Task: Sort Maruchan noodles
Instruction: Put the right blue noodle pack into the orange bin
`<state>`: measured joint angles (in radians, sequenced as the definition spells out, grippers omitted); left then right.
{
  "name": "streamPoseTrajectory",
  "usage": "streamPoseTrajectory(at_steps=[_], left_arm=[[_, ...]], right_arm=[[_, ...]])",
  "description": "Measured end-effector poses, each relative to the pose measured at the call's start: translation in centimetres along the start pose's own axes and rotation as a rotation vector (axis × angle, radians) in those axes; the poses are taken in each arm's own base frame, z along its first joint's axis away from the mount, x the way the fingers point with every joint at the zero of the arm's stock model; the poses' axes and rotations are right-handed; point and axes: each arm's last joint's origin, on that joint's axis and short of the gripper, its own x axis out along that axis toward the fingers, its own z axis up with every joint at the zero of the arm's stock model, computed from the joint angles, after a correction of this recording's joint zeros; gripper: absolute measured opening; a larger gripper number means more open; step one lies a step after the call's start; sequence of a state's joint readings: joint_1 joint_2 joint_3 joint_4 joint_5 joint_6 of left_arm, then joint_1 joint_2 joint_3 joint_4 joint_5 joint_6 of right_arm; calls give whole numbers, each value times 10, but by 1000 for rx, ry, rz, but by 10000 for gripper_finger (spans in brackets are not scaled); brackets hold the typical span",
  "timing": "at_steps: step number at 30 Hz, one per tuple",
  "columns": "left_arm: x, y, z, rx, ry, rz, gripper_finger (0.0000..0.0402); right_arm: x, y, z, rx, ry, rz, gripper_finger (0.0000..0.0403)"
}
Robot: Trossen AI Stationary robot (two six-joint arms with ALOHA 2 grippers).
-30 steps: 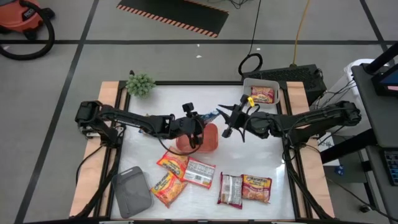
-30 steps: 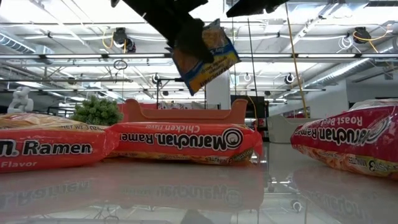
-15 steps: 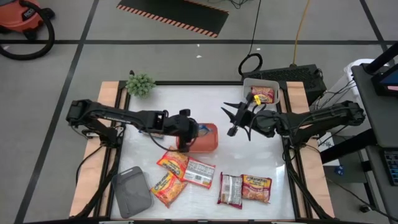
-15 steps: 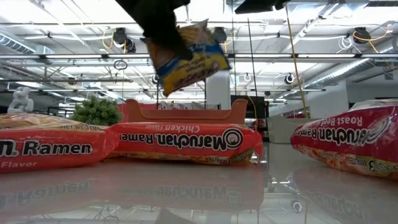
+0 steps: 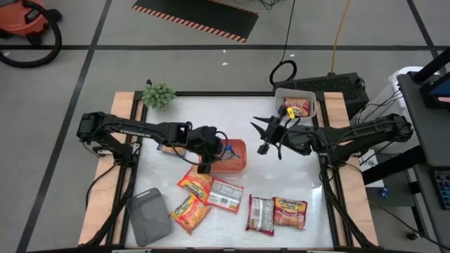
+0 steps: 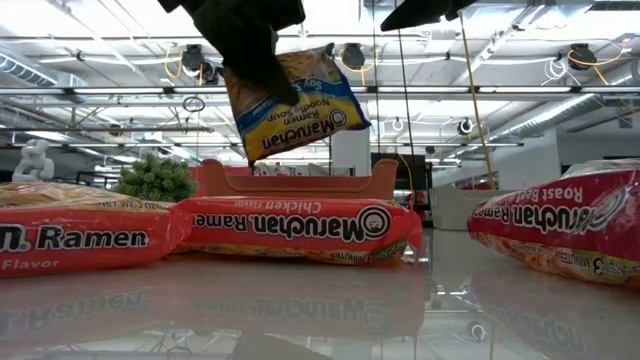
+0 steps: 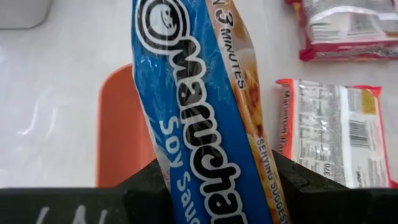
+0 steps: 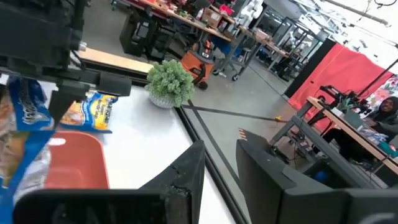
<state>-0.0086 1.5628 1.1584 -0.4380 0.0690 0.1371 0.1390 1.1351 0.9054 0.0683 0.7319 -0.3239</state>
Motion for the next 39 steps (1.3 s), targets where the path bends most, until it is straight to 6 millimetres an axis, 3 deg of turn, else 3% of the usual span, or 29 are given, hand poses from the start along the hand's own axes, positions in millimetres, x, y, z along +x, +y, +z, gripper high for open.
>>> streamPoseTrajectory(at_steps=[14, 21, 31, 39], left_arm=[[30, -1, -13, 11, 115, -56, 149], [33, -1, -14, -7, 124, -81, 151], [33, 6, -13, -44, 111, 6, 234], [32, 11, -12, -11, 114, 158, 244]], right_arm=[[-2, 4, -2, 3, 19, 21, 89], [-2, 4, -2, 1, 19, 21, 89], [-2, 4, -2, -8, 19, 21, 89], [-2, 4, -2, -14, 19, 21, 89]])
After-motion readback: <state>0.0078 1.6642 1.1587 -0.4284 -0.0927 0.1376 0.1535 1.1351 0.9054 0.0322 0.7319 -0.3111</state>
